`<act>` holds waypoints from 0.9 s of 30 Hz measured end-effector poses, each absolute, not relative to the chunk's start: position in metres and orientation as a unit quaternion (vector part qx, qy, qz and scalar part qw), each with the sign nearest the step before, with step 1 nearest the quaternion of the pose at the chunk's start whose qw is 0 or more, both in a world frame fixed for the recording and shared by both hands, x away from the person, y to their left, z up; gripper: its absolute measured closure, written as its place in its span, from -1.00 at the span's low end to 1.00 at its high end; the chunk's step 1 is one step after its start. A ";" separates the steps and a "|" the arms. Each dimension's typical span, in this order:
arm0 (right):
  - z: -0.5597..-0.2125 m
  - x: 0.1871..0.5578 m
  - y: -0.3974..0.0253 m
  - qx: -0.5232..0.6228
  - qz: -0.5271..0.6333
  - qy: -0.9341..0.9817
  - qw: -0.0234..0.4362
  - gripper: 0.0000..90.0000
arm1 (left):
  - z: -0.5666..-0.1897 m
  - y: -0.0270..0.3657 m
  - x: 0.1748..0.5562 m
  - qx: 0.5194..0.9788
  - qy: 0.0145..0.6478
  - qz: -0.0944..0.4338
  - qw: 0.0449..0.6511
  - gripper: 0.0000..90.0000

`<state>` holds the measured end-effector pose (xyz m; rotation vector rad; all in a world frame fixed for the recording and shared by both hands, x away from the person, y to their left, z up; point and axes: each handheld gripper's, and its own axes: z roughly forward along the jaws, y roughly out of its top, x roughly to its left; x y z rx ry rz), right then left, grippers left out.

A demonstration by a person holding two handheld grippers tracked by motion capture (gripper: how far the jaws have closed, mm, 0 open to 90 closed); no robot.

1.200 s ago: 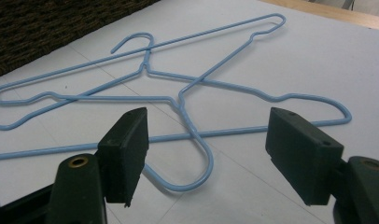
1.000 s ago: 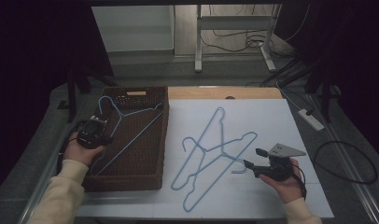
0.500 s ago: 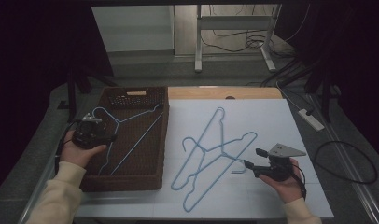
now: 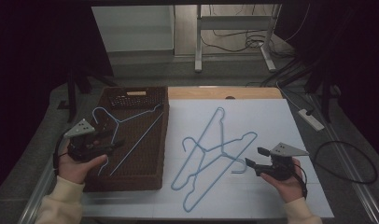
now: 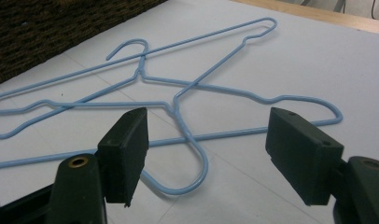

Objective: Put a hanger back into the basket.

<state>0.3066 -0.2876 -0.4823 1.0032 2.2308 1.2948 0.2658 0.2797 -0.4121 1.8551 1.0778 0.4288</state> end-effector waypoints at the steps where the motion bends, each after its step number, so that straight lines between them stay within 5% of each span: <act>1: -0.482 0.307 -0.288 0.357 0.460 0.792 0.185 -0.31 | -0.413 0.277 0.264 0.752 0.434 0.175 0.465 -0.21; 8: -0.481 0.306 -0.289 0.357 0.461 0.791 0.183 -0.32 | -0.414 0.251 0.255 0.749 0.407 0.153 0.500 -0.22; 27: -0.480 0.304 -0.296 0.359 0.454 0.795 0.183 -0.31 | -0.433 0.211 0.252 0.781 0.375 0.133 0.481 -0.22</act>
